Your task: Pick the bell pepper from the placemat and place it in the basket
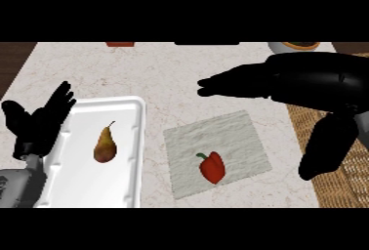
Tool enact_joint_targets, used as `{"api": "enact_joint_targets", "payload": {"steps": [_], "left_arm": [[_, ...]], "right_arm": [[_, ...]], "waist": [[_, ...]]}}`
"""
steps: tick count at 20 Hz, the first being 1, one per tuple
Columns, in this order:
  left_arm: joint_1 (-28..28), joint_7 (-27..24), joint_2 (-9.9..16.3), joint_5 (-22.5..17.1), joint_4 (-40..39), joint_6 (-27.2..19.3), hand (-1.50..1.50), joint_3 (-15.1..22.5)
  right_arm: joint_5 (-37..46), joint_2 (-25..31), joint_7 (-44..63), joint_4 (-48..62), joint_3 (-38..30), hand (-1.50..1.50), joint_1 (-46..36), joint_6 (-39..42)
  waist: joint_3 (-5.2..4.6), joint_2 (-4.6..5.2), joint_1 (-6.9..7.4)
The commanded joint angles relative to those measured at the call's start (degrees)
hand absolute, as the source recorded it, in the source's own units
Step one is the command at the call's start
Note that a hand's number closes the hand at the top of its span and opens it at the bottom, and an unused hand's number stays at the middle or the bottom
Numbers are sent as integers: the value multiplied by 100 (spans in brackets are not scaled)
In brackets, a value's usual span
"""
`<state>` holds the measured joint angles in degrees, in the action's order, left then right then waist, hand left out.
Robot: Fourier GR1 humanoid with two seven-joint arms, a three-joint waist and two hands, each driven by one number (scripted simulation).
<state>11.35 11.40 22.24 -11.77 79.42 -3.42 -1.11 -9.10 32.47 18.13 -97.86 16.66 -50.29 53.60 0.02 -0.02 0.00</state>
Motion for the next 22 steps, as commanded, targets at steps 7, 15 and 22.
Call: {"api": "enact_joint_targets", "payload": {"steps": [7,15,22], "left_arm": [[163,-90,-56,127,-277,174,0,-177],[29,21,-173,218,95,210,0,-197],[104,-24,-314,422,-102,227,0,-227]], "right_arm": [[2143,-537,-1978,-221,11,-150,1705,-445],[3420,-1305,-2986,516,634,-150,2286,-1633],[4254,-2126,-3465,1907,934,-150,2137,-2300]], "waist": [[4,24,27],[1,4,35],[-1,11,36]]}}
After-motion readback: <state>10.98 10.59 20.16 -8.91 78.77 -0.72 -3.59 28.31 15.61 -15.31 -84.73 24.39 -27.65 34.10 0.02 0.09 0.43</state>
